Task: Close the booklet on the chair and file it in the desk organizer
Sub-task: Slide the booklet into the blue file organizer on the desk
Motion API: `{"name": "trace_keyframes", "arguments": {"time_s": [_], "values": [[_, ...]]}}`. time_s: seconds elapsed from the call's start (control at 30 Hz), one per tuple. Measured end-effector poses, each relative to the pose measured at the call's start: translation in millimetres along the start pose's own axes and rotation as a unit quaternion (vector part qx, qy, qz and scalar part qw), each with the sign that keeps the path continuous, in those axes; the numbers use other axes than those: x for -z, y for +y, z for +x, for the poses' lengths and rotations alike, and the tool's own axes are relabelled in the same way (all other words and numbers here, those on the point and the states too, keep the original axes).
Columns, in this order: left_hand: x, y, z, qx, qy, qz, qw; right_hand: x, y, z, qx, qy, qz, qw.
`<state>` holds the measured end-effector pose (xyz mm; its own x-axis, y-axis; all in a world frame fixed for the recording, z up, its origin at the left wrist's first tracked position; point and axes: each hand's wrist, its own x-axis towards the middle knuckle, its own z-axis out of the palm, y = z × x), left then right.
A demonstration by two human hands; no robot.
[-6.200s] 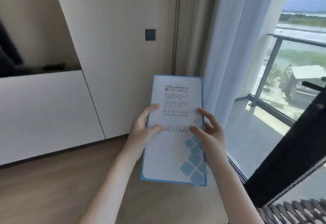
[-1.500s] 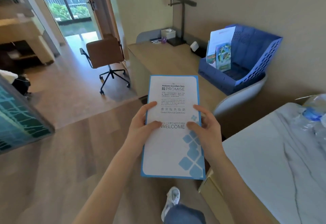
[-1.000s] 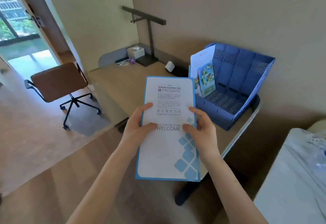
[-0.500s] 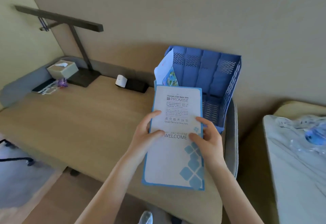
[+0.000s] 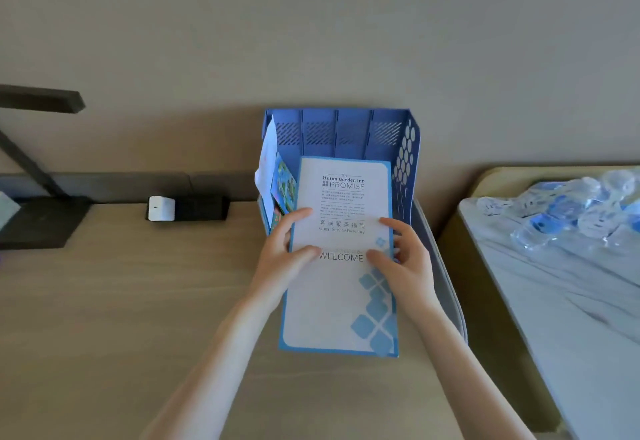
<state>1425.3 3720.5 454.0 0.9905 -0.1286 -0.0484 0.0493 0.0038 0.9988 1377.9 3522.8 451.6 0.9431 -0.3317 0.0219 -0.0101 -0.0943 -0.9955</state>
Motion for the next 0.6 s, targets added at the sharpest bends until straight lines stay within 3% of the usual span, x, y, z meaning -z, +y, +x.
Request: {"name": "trace_keyframes", "arguments": {"time_s": [0.17, 0.6], "values": [[-2.7, -5.5, 15.0, -0.008, 0.033, -0.012, 0.999, 7.0, 1.6, 23.2, -0.026, -0.086, 0.010, 0.996], [5.9, 47.8, 80.1, -0.099, 0.053, 0.113, 0.987, -24.5, -27.6, 179.5, 0.156, -0.174, -0.126, 0.964]]}}
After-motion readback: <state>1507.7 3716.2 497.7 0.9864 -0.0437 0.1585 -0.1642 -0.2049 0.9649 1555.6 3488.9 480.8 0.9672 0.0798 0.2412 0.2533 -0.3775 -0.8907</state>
